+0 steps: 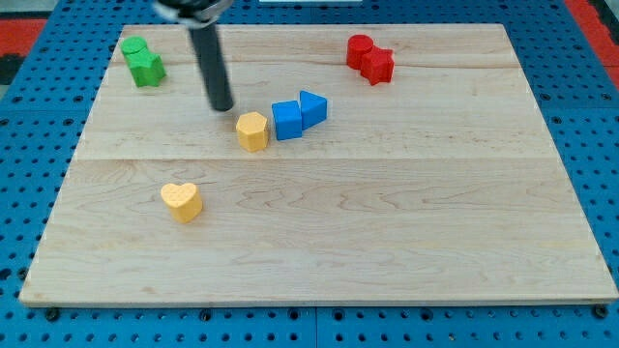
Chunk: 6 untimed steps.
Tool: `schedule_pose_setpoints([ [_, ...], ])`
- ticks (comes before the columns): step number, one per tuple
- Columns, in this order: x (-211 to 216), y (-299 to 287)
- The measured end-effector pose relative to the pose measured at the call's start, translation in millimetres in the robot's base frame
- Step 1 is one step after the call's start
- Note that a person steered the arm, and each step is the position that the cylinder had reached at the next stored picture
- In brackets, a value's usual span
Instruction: Place the red blocks in a vertical line
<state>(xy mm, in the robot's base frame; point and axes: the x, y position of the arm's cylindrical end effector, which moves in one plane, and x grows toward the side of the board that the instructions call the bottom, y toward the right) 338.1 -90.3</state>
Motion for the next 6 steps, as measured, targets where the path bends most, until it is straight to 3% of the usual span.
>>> schedule_pose_setpoints([
  [2, -74, 69],
  [3, -88, 116],
  [5, -100, 143],
  [6, -99, 205],
])
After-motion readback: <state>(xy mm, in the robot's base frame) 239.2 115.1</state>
